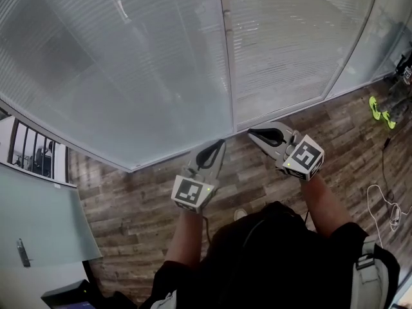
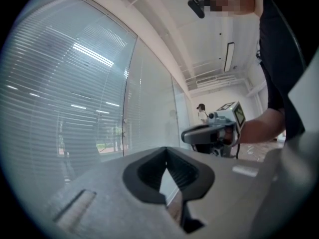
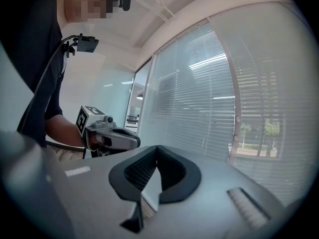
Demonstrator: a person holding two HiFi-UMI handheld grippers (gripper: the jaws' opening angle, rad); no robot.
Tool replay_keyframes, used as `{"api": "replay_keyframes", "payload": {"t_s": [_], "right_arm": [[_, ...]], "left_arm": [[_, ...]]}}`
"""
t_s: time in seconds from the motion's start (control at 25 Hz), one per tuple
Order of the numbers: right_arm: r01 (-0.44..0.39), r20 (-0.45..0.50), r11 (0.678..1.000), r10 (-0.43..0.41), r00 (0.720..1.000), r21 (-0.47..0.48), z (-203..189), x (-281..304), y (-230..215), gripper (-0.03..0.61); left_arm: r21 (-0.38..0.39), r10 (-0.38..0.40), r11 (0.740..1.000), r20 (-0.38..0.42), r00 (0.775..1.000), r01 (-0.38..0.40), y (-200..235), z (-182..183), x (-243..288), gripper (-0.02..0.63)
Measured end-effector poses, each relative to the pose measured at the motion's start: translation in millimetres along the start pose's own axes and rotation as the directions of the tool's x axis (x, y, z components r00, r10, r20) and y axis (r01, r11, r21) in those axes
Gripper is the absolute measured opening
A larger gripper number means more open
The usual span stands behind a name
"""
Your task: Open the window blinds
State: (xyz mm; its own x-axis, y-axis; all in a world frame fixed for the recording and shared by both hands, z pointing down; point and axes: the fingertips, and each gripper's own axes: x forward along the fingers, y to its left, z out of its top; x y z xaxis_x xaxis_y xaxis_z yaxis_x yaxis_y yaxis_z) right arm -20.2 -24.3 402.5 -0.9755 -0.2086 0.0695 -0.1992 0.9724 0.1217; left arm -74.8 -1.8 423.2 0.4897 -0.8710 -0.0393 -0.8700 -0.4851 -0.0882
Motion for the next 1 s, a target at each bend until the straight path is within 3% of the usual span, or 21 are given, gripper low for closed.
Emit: {"api": "replay_keyframes", "payload": {"t_s": [0.4, 0.72, 1.0], "right_arm": [[-0.030, 0.001, 0.999, 0.030, 1.000, 0.041, -19.0, 11.8, -18.7, 0.005], [-0.108, -0.045, 0.994, 0.107, 0.993, -0.034, -39.7, 45.7, -77.1, 0.005], [-0.145, -0.015, 0.988, 0.144, 0.989, -0.047, -26.1, 63.3, -146.1, 0.005]], "left_arm": [[0.000, 0.025, 1.000, -0.046, 0.999, -0.025, 15.1, -11.7, 15.7, 0.003], [-0.008, 0.096, 0.995, -0.069, 0.993, -0.097, 56.8, -19.3, 67.0, 0.003], [-0.023, 0.141, 0.989, -0.087, 0.986, -0.143, 87.5, -11.8, 118.6, 0.003]]}}
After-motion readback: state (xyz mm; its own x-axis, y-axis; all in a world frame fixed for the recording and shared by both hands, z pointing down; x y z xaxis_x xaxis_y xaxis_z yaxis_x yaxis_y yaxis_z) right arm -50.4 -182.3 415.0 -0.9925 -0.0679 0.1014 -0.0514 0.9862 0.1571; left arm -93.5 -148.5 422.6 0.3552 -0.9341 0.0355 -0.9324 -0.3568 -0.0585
